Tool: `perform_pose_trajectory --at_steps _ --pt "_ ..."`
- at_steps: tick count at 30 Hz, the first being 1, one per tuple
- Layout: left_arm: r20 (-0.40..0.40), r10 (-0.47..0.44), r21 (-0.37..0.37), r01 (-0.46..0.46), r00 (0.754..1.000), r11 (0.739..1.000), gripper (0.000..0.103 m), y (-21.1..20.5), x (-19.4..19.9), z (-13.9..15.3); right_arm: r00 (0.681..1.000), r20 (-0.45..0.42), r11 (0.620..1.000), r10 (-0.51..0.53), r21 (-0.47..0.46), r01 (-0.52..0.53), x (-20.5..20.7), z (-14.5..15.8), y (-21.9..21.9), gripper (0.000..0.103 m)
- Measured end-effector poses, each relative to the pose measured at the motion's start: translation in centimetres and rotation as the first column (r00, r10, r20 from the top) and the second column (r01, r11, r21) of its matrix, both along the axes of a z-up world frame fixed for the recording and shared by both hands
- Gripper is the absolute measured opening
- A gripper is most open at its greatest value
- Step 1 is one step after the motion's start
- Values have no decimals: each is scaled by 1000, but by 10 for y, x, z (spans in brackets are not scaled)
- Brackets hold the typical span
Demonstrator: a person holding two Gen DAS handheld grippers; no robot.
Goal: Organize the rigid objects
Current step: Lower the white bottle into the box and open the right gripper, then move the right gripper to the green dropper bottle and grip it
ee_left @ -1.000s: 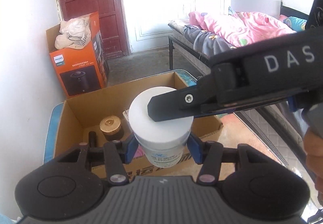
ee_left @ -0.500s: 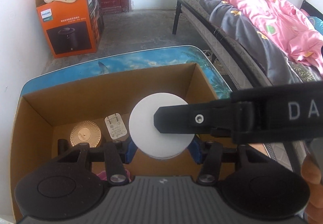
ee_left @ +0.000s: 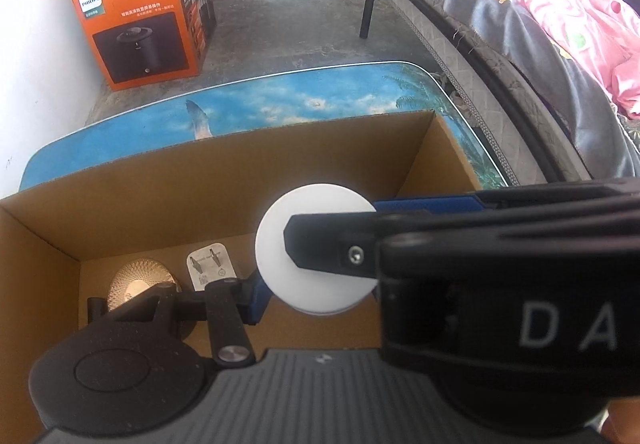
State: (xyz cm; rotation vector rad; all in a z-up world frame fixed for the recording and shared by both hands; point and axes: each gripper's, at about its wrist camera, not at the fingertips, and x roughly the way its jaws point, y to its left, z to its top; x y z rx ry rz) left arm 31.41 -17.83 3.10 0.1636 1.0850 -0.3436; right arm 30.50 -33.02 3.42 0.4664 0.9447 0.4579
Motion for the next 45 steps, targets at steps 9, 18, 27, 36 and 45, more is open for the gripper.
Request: perform_pose_trajectory --at_steps 9,18,27,36,45 --pt "22 4 -10 -4 1000 1000 70 -3 -2 3 999 39 1000 -5 -5 5 -2 1 -5 43" --pt "151 0 -51 8 989 999 80 9 -41 48 987 128 990 -100 114 85 -39 34 -27 43" --pt "370 -28 -129 81 928 988 86 49 -140 113 934 297 972 -200 183 150 -144 93 -36 45" --pt "370 18 -218 68 929 974 98 117 -233 117 918 333 955 -215 268 126 -256 85 -12 51" --pt "351 120 -71 -101 929 992 99 162 -277 71 989 131 965 -70 259 34 -260 16 66 52"
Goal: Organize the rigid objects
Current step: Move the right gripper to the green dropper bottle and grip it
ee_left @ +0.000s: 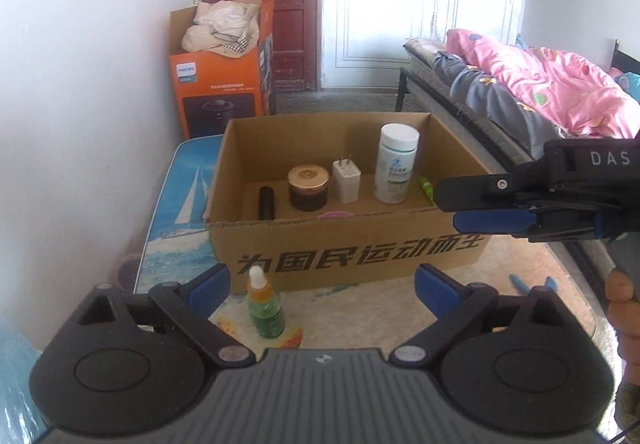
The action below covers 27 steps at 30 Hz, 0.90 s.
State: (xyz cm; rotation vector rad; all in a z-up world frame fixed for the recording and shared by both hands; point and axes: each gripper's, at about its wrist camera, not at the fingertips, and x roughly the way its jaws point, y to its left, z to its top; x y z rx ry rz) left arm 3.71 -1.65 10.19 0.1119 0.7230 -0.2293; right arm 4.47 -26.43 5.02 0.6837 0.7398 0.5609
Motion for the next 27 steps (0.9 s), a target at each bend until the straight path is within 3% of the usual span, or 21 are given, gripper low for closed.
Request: perform_pose_trajectory --at_steps 6,9,14,17,23,27 --pt "-31 85 -5 -85 996 996 97 22 11 -27 993 -76 995 87 -40 -90 28 -22 51 51" --pt "-48 87 34 -85 995 996 91 20 23 -46 991 -76 986 111 -113 -119 39 -27 74 50" --pt "-83 77 60 -72 994 996 69 17 40 -74 983 -52 962 174 -206 -181 55 -30 110 45" --pt "-97 73 58 -68 993 996 64 18 46 -84 980 -39 946 198 -255 -201 66 -32 125 41" --pt "-126 80 39 -76 989 996 41 20 55 -93 972 -44 929 231 -286 -234 84 -41 142 33" --pt "-132 91 29 -88 987 996 33 21 58 -95 971 -39 927 237 -290 -238 87 -42 146 26"
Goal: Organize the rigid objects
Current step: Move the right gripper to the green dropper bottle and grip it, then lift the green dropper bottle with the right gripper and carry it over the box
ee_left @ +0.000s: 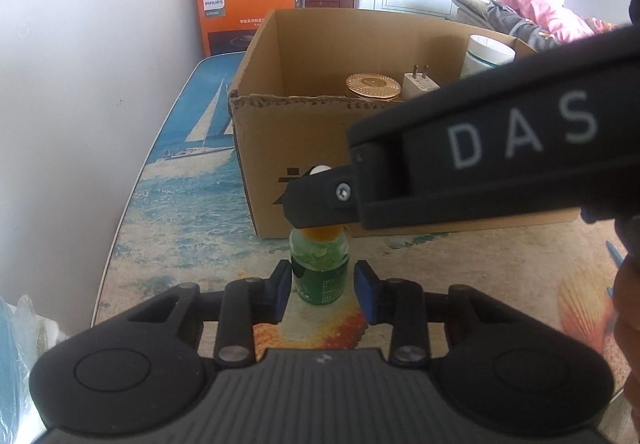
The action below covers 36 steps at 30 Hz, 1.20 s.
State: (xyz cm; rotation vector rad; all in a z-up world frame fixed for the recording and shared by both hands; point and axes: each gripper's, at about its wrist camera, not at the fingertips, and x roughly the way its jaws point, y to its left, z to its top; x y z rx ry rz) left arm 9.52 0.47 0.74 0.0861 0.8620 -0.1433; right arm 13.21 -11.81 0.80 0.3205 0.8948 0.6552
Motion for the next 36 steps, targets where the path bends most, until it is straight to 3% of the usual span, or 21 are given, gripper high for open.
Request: perform_pose_trajectory --at_steps 10,29,36 --pt "-3 -12 -27 11 1000 1000 32 -4 0 1 1000 -7 1000 -21 -5 20 -2 2 -8 23" --pt "-13 -185 -30 184 983 982 32 -70 -17 5 987 -37 988 -155 -3 155 -39 8 -87 23" --pt "-7 -219 -25 219 976 975 32 -82 -18 0 987 -16 986 -161 -35 160 -45 6 -100 25"
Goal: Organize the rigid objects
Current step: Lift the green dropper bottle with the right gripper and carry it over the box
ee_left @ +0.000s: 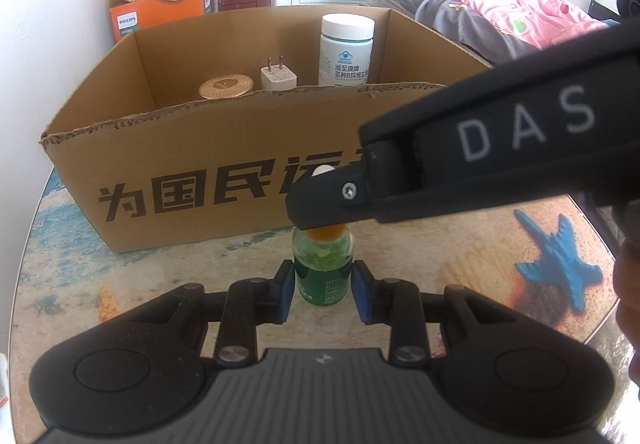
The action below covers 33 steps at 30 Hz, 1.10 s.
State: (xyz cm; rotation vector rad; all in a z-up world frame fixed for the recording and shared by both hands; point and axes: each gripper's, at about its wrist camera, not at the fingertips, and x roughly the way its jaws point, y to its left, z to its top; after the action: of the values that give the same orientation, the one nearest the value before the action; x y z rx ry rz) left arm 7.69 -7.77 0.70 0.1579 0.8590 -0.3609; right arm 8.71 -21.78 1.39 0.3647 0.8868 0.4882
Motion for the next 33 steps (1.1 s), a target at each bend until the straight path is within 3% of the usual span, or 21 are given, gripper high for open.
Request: perform_pose_trajectory --at_steps 5,12,17,24,28,33 --pt "19 -14 4 14 1000 1000 32 -2 -4 -3 1000 20 999 17 -47 -16 1 -2 3 25" --pt "41 -34 10 34 999 999 32 -1 -12 11 999 29 999 22 -41 -20 -3 6 0 22" --pt "137 -52 46 46 989 998 32 -4 -23 57 994 103 999 42 -14 -40 -12 47 -4 22" --pt "213 -70 -28 78 975 997 31 -8 8 117 969 242 999 52 -11 -50 7 117 -21 22" --pt "167 -86 -60 97 982 993 31 -22 51 120 969 244 999 36 -37 -28 40 126 -34 22" --pt "28 -95 -101 98 995 990 31 -37 109 94 988 156 999 4 -47 3 88 101 -57 22"
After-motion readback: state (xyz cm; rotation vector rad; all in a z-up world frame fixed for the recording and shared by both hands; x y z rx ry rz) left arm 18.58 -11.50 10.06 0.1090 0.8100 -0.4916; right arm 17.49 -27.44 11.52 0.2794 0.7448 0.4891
